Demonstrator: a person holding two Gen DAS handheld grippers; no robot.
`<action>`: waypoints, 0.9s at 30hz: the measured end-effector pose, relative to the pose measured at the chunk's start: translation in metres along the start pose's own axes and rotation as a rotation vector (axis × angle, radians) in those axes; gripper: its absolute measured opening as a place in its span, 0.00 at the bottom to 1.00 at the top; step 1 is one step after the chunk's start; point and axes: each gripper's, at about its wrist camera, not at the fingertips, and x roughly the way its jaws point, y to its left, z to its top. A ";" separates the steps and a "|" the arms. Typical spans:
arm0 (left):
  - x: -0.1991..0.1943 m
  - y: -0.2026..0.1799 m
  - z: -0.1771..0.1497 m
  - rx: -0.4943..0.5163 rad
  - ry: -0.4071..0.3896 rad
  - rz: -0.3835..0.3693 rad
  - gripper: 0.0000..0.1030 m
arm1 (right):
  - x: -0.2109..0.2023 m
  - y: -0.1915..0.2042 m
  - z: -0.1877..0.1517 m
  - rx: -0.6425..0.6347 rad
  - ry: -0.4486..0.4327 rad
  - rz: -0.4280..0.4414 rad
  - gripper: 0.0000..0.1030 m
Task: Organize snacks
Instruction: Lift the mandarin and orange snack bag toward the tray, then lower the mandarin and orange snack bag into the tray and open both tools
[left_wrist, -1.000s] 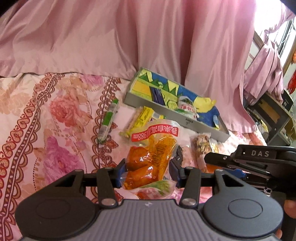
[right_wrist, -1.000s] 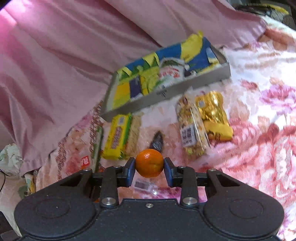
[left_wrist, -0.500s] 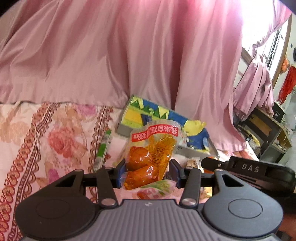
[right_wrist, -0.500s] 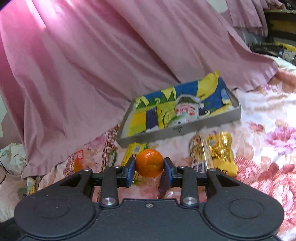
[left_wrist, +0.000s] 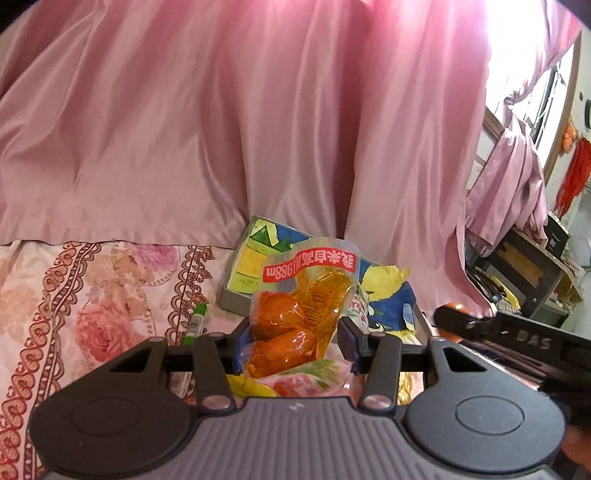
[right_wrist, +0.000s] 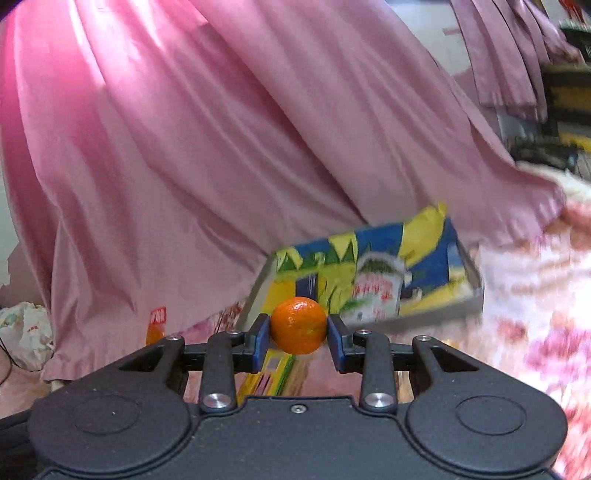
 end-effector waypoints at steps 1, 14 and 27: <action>0.005 -0.001 0.003 -0.001 0.000 0.000 0.51 | 0.000 -0.002 0.004 -0.015 -0.015 -0.002 0.34; 0.096 -0.030 0.056 0.052 -0.017 -0.042 0.51 | 0.052 -0.054 0.046 -0.069 -0.120 -0.106 0.34; 0.206 -0.050 0.060 0.089 0.072 -0.028 0.51 | 0.126 -0.081 0.041 -0.116 -0.066 -0.157 0.34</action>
